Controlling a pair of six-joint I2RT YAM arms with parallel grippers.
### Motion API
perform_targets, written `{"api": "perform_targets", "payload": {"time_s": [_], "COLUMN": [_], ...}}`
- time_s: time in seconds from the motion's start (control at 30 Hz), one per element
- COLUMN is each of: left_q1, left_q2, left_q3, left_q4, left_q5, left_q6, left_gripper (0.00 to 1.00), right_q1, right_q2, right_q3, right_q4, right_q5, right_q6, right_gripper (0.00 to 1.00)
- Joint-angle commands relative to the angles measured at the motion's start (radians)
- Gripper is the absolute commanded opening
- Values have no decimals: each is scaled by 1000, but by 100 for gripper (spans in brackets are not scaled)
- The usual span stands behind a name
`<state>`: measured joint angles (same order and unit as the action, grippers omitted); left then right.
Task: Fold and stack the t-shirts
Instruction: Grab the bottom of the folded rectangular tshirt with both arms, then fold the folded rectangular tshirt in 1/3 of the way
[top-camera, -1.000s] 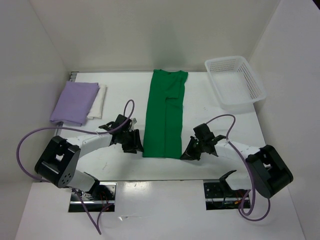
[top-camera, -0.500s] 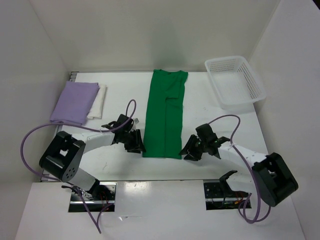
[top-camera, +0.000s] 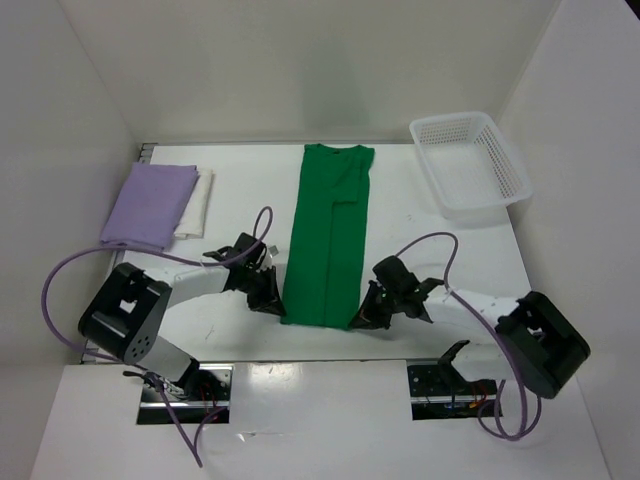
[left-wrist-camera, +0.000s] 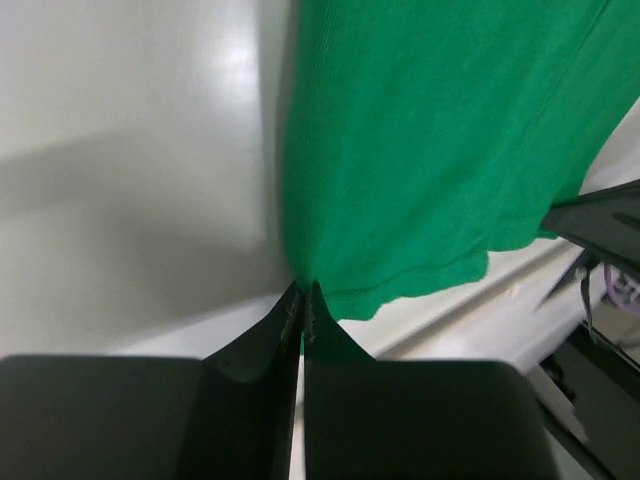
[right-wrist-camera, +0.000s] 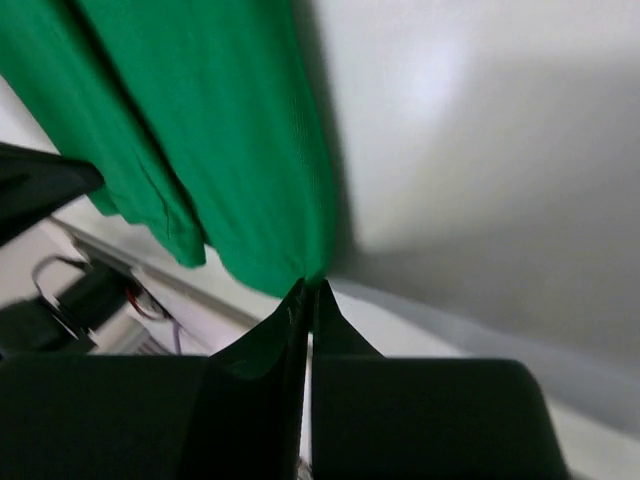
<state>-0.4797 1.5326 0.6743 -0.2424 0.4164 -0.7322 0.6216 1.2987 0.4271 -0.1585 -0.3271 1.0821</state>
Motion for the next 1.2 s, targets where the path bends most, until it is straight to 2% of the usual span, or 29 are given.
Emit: {"api": "perform_targets", "payload": {"time_s": [0.0,0.07,0.1,0.2,0.23,0.33,0.4,0.57,0.6,0.67,0.83,0.97,1.17], "left_q1": [-5,-5,18,87,148,213,234,234,234,234,234,243,256], "left_q2": [-104,-141,-182,-265,-278,-244,-200,23,97,225,434,582,670], "left_q3": [-6,21,21,42,56,132,192,336,413,503,825,928,1004], "left_q4": [-133,-225,-277,-363,-377,-371,-315,-160,-144,-132,-185,-186,-146], "left_q5": [81,91,100,131,142,151,151,95,82,55,13,4,-5], "left_q6": [25,37,48,91,91,116,116,103,91,91,134,134,93], "left_gripper": [1,0,0,0,0,0,0,0,0,0,0,0,0], "right_q1": [99,99,99,99,52,-109,-224,-330,-351,-361,-401,-434,-434], "right_q2": [-123,-198,-284,-395,-406,-372,-281,-50,40,165,341,465,672], "right_q3": [-21,2,2,51,67,128,177,321,366,454,645,766,930], "right_q4": [-161,-238,-292,-364,-401,-389,-362,-267,-253,-234,-225,-236,-234], "right_q5": [43,57,47,34,43,-3,-36,-20,-20,2,22,22,33], "right_q6": [90,90,90,111,96,-51,-123,-284,-301,-352,-398,-419,-429], "right_gripper": [0,0,0,0,0,0,0,0,0,0,0,0,0]}}
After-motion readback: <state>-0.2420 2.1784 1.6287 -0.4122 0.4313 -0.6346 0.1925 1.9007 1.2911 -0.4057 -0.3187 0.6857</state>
